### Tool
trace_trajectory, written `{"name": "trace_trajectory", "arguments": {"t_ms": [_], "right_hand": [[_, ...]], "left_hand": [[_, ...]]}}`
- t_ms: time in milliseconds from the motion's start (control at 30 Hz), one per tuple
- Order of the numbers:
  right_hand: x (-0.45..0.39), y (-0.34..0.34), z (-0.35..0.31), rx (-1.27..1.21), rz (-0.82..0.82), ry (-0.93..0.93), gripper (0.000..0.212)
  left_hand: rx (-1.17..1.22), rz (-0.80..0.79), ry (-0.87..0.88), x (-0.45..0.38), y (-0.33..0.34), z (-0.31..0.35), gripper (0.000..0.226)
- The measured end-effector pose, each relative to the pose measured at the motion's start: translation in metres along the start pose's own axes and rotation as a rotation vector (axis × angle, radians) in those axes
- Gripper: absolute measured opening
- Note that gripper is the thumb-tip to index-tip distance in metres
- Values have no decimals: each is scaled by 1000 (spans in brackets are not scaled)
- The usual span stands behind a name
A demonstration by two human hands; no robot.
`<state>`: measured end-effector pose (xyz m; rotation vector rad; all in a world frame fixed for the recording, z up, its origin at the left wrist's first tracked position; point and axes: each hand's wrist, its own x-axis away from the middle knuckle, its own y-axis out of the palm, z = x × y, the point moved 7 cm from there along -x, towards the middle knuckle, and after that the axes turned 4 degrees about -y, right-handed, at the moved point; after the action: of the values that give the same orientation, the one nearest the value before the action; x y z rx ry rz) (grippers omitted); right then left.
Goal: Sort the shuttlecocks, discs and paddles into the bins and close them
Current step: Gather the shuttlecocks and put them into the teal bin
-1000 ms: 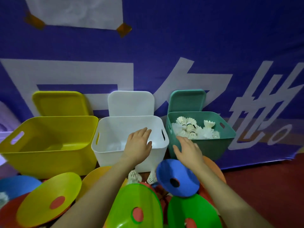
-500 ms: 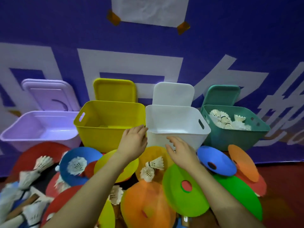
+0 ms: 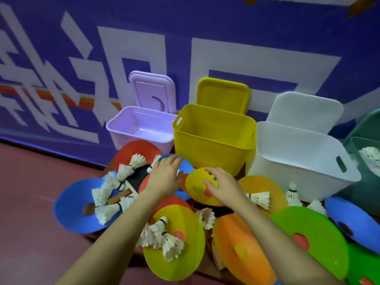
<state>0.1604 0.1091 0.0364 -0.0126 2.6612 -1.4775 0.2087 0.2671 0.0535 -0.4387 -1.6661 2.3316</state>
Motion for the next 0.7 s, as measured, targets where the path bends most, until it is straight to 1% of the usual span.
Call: {"name": "trace_trajectory", "arguments": {"t_ms": [67, 167, 267, 400, 500, 600, 633, 700], "right_hand": [[-14, 28, -14, -45, -63, -27, 46], [-38, 65, -29, -43, -132, -24, 55], [-67, 93, -39, 36, -168, 38, 65], [-97, 117, -44, 75, -165, 173, 69], [-107, 137, -45, 146, -218, 241, 74], [-108, 152, -41, 234, -265, 271, 72], [-108, 153, -39, 253, -257, 283, 72], [-107, 152, -35, 299, -252, 294, 74]], "left_hand": [[-9, -16, -57, 1, 1, -35, 48], [-22, -47, -146, 0, 9, -92, 48], [4, -51, -201, -6, 13, -144, 47], [-107, -144, -236, -18, 29, -199, 57], [-133, -215, -230, -28, 44, -225, 61], [-158, -330, -195, -36, 65, -240, 63], [-158, -350, -180, -38, 70, -243, 63], [-157, -339, -156, -43, 74, -245, 61]]}}
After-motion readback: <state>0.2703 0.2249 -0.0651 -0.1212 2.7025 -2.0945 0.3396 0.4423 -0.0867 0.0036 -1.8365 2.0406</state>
